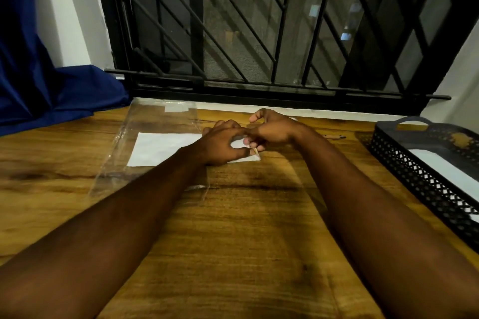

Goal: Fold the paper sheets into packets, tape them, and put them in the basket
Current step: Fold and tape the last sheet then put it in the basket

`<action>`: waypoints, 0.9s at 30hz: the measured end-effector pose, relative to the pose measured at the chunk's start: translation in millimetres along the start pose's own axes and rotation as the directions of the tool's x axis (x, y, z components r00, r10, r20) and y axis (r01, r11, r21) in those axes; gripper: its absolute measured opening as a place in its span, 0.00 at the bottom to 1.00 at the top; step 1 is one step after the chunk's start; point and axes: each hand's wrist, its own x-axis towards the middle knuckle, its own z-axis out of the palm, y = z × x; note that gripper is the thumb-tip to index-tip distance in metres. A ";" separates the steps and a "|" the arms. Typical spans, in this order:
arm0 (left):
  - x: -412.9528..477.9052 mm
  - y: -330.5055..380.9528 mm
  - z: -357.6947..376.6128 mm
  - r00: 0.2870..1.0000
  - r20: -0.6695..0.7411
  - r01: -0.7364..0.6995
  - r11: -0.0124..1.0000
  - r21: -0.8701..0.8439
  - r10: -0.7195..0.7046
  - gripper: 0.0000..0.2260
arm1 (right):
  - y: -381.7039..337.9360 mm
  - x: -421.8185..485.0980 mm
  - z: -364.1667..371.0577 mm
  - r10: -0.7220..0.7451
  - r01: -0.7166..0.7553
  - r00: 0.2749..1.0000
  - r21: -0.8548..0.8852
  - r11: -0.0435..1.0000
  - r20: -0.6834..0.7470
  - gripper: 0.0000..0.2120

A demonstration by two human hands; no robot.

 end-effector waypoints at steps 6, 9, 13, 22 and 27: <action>0.3 -0.6 0.2 0.996 -0.083 -0.024 0.990 -0.141 0.013 0.17 | 24.1 2.6 -18.4 0.061 -0.056 0.998 0.372 0.927 -0.002 0.19; 0.4 -2.6 0.5 0.994 -0.105 -0.050 0.988 -0.148 0.034 0.11 | 36.3 5.3 -21.2 0.040 -0.006 0.995 0.366 0.930 -0.086 0.21; 1.1 -3.0 3.0 0.989 -0.141 -0.053 0.989 -0.136 0.033 0.11 | 36.3 6.2 -15.1 -0.025 0.051 0.987 0.166 0.985 -0.158 0.18; -2.1 2.1 0.2 0.985 -0.170 -0.059 0.993 -0.101 0.041 0.09 | 44.5 10.6 -11.2 -0.264 0.259 0.963 -0.088 0.962 -0.054 0.16; -2.6 6.6 -4.7 0.989 -0.144 -0.052 0.996 -0.069 0.041 0.10 | 45.0 7.7 -13.9 -0.321 0.320 0.947 -0.155 0.935 0.018 0.16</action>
